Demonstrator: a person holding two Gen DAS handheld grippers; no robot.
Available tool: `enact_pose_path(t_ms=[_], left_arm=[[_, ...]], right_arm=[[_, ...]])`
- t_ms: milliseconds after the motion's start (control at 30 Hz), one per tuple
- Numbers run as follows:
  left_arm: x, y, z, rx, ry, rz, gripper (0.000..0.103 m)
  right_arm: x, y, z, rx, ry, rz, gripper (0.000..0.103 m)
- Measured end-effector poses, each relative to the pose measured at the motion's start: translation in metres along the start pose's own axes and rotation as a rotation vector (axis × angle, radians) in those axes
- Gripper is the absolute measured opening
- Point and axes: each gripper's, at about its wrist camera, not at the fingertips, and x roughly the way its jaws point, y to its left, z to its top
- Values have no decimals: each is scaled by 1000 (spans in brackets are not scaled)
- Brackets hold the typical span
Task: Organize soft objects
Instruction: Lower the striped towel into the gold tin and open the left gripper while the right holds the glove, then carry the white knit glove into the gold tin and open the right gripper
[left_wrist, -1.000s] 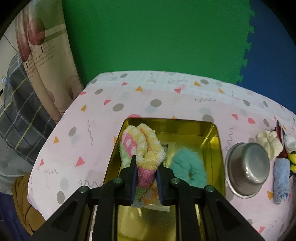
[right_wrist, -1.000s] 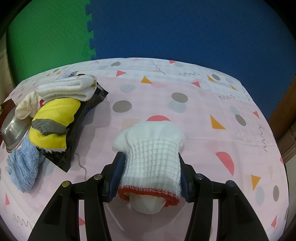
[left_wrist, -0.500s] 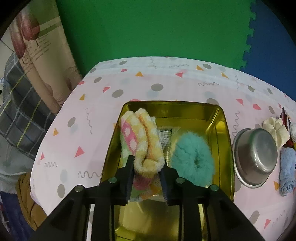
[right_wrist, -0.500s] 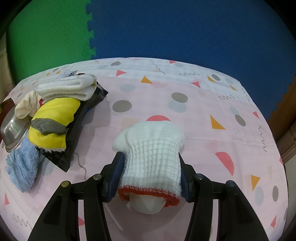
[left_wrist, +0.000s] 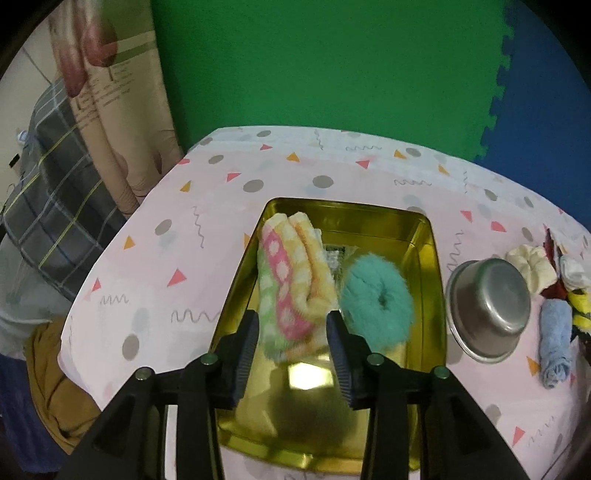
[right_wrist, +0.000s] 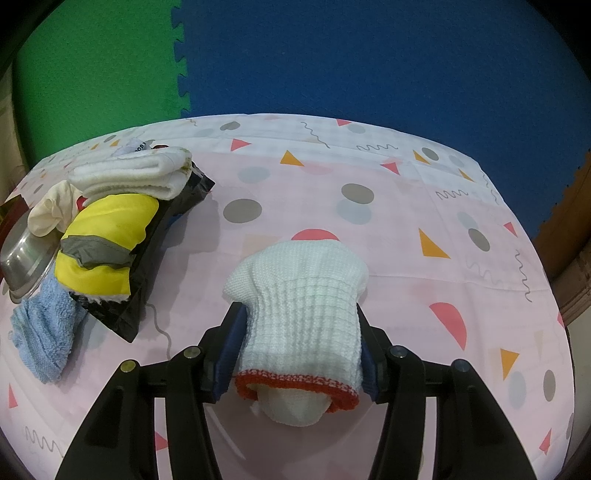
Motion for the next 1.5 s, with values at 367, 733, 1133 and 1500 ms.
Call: enact_pose_path(t_ms=[367, 733, 1133, 1500], left_arm=[[-31, 3, -31, 4, -64, 7, 39], [-24, 17, -50, -25, -76, 27, 39], [-28, 40, -60, -91, -118, 44, 39], [-40, 81, -63, -212, -151, 89, 39]], right_arm=[[-3, -2, -1, 0, -14, 3, 40], [-24, 7, 5, -15, -8, -59, 30], [-101, 93, 34, -144, -106, 53, 30], [-117, 273, 34, -341, -49, 395, 30]])
